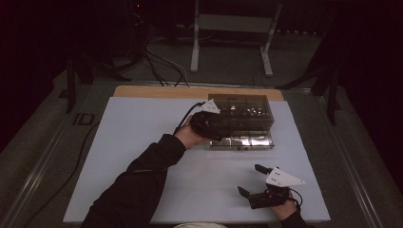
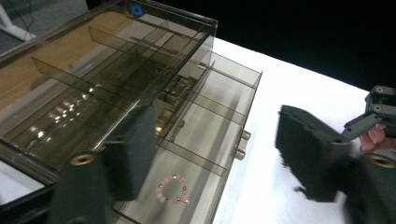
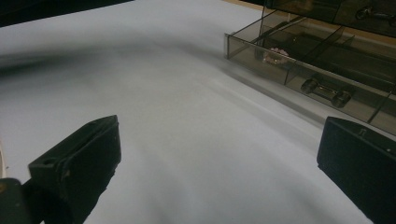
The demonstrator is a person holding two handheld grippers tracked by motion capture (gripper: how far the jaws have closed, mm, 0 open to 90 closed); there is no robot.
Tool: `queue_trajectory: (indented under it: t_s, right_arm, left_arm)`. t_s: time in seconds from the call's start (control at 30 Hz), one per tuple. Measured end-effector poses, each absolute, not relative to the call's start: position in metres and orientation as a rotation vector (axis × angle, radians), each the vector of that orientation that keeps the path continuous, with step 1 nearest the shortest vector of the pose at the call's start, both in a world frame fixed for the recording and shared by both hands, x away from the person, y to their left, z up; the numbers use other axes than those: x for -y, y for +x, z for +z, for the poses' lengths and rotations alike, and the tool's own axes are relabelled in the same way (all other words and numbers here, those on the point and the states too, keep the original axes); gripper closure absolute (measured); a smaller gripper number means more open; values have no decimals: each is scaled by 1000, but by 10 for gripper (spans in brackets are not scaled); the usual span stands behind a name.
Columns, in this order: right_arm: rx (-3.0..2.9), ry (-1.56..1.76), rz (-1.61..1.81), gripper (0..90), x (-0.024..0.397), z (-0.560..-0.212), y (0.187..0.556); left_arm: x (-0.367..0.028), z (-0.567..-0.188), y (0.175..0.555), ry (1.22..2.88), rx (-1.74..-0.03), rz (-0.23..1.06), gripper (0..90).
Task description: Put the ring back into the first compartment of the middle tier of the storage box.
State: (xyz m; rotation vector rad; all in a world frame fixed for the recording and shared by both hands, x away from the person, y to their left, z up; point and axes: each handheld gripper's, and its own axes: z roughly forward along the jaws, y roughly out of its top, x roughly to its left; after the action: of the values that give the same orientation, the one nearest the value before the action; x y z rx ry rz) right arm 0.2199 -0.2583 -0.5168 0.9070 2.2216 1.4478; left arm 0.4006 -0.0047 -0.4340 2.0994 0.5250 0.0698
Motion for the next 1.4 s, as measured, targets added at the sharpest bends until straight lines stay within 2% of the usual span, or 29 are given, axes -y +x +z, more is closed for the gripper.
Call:
queue_trajectory:
  t_s: [0.43,0.7,0.87,1.4]
  right_arm:
    - [-2224,909,1445,0,258,-517,220]
    - [-2225,909,1444,0,258,-517,220]
    - [-2226,907,1443,0,258,-517,220]
    - [-2230,907,1444,0,257,-517,220]
  left_arm:
    - [-5,-433,400,2123,-502,36,24]
    - [-8,-431,399,2120,-476,11,11]
    - [-12,-426,397,2117,-448,79,11]
    - [-36,-413,399,2102,-448,75,11]
